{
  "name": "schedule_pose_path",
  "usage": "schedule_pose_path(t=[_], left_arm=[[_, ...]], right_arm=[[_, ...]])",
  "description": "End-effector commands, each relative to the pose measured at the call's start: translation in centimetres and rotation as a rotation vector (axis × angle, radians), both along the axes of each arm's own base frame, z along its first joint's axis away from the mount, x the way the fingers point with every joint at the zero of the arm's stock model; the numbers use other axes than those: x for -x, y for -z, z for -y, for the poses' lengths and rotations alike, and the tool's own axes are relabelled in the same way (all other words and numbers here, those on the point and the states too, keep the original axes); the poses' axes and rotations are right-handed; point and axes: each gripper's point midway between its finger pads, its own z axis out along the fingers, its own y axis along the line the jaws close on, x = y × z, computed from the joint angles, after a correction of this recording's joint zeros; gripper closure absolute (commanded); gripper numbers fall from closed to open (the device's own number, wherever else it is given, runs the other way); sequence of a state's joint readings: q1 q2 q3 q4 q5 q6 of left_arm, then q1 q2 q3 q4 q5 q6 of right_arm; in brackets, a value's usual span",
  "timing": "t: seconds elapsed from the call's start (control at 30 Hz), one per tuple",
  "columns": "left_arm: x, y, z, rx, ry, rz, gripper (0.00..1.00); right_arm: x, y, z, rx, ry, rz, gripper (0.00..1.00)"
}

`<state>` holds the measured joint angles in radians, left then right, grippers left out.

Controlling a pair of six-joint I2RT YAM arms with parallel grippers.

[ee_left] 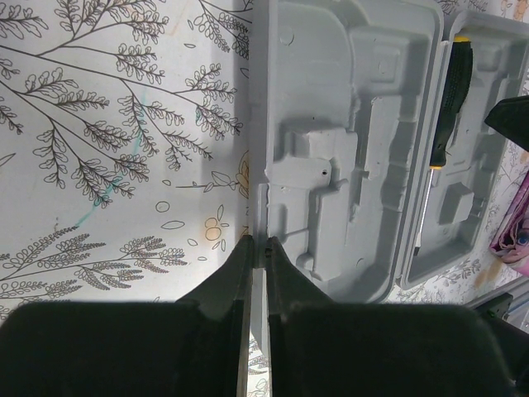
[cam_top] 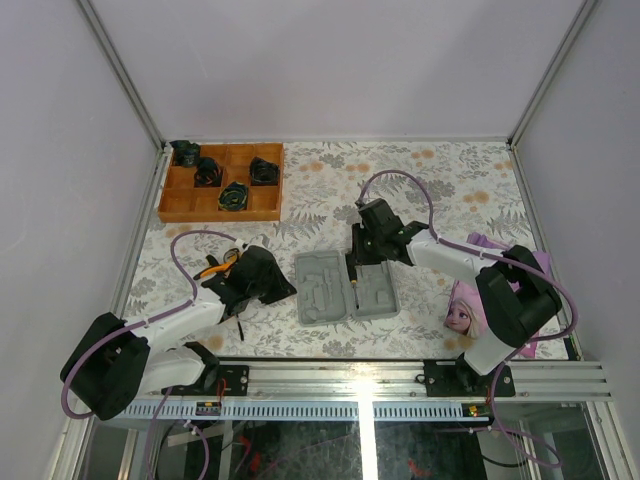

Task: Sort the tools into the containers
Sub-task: Place the screwdriver in the storage box.

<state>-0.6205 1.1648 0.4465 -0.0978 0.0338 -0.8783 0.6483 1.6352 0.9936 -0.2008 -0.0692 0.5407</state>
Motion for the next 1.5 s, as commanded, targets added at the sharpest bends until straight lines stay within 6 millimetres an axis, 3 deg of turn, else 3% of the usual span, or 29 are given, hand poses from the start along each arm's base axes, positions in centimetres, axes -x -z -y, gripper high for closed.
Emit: schedule_pose_path(t=[0.0, 1.03, 1.1, 1.47], left_arm=[[-0.2, 0.1, 0.1, 0.011, -0.006, 0.017, 1.0], [-0.2, 0.1, 0.2, 0.013, -0.008, 0.016, 1.0], [-0.2, 0.1, 0.2, 0.012, -0.008, 0.015, 1.0], [-0.3, 0.0, 0.3, 0.013, -0.006, 0.014, 1.0]], right_arm=[[-0.7, -1.1, 0.0, 0.005, -0.017, 0.031, 0.77], [2.0, 1.0, -0.3, -0.016, -0.073, -0.093, 0.78], [2.3, 2.1, -0.1, 0.004, -0.069, -0.119, 0.78], [3.0, 3.5, 0.2, 0.037, -0.08, -0.171, 0.82]])
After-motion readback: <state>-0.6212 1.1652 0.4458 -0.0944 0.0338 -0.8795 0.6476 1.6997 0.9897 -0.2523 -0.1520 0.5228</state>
